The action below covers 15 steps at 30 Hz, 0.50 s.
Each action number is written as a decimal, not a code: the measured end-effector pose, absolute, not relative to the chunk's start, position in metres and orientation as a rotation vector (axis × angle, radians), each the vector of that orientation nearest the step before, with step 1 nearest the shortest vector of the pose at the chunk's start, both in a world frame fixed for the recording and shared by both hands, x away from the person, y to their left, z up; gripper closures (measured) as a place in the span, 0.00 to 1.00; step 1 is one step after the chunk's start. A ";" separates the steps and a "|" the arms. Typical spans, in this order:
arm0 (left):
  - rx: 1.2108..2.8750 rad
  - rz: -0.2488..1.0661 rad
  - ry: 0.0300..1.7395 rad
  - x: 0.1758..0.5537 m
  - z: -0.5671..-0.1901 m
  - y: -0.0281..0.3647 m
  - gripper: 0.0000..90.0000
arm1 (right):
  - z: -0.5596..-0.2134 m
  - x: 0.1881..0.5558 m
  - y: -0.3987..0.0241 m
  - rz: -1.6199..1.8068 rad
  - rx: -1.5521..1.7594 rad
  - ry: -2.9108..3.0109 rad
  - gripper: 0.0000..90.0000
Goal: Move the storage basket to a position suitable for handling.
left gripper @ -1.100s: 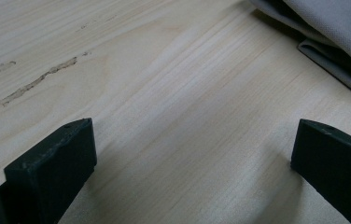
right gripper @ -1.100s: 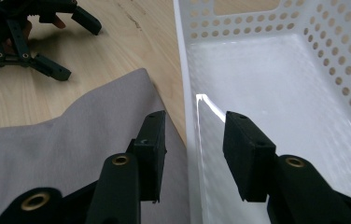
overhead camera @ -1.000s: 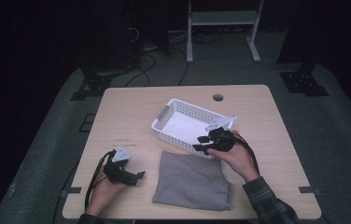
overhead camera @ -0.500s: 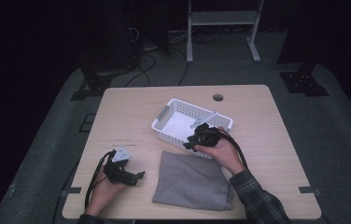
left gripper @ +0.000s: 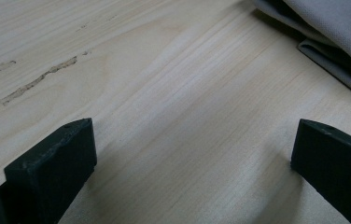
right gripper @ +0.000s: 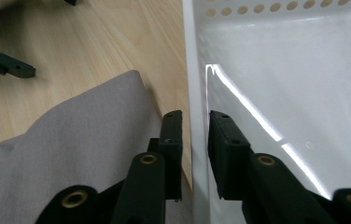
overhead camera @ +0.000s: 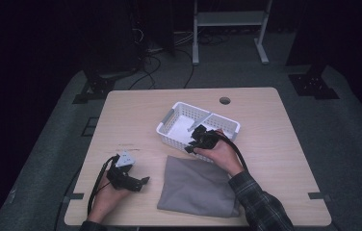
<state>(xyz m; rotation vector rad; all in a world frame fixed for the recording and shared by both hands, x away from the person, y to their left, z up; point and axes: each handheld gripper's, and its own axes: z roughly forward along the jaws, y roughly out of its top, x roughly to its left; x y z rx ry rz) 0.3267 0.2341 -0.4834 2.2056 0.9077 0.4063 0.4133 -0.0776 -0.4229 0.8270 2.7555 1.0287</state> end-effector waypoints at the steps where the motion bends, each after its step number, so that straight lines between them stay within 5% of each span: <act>1: 2.206 0.406 0.908 0.327 -0.483 0.234 0.00 | -0.423 0.413 -0.078 1.029 0.827 2.755 0.85; 15: 2.202 0.406 0.910 0.327 -0.484 0.234 0.00 | -0.412 0.412 -0.085 1.022 0.816 2.719 0.93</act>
